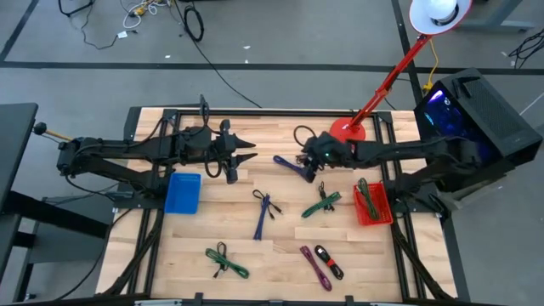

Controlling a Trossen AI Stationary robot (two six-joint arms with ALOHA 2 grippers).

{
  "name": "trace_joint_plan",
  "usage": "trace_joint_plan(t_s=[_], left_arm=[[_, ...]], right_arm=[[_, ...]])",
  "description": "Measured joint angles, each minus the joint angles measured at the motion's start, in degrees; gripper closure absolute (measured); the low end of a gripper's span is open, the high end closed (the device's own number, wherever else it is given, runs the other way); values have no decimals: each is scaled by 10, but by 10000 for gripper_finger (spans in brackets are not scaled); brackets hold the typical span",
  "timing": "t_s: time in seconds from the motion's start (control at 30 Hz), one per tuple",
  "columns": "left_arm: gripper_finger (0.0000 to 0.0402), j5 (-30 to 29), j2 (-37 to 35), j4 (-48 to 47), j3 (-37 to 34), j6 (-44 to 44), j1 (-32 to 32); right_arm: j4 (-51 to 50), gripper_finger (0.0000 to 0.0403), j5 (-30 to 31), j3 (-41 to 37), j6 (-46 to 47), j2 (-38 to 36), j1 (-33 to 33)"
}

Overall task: Pick & Place USB Port
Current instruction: Put the black and violet charger cable into the red basket

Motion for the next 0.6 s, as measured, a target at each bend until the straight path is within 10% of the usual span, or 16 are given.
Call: trace_joint_plan(t_s=[0.6], left_arm=[[275,0,3,-6,0,-11,0]], right_arm=[[83,162,-48,0,-28,146,-37]])
